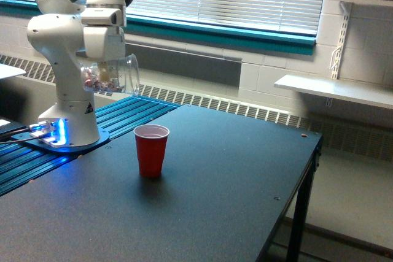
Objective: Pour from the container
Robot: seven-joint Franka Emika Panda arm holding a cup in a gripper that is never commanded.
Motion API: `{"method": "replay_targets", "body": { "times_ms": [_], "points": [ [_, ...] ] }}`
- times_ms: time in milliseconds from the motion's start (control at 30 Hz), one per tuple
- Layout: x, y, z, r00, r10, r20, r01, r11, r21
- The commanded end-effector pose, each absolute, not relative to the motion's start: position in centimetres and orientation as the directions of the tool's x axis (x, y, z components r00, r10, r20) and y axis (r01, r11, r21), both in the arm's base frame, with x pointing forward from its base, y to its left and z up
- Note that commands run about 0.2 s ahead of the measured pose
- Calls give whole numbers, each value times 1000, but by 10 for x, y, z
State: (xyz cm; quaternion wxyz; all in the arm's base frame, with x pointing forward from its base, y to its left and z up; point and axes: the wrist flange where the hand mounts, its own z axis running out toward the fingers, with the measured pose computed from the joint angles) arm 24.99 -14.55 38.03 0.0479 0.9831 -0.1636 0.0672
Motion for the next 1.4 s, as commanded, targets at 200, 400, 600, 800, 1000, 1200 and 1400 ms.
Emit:
{"method": "replay_targets", "body": {
  "times_ms": [200, 400, 600, 800, 1000, 1200, 1400],
  "points": [
    [257, -128, 351, 996, -49, 73, -58, -991, 124],
    [263, -127, 340, 997, 65, 48, 57, -987, 151],
    [268, -126, 324, 982, 188, 13, 183, -968, 175],
    [272, -123, 310, 956, 293, -21, 291, -939, 180],
    [275, -118, 301, 920, 389, -44, 390, -903, 181],
    [281, -114, 299, 911, 411, -31, 405, -881, 242],
    [284, -112, 296, 905, 426, -6, 406, -858, 315]
  ]
}}
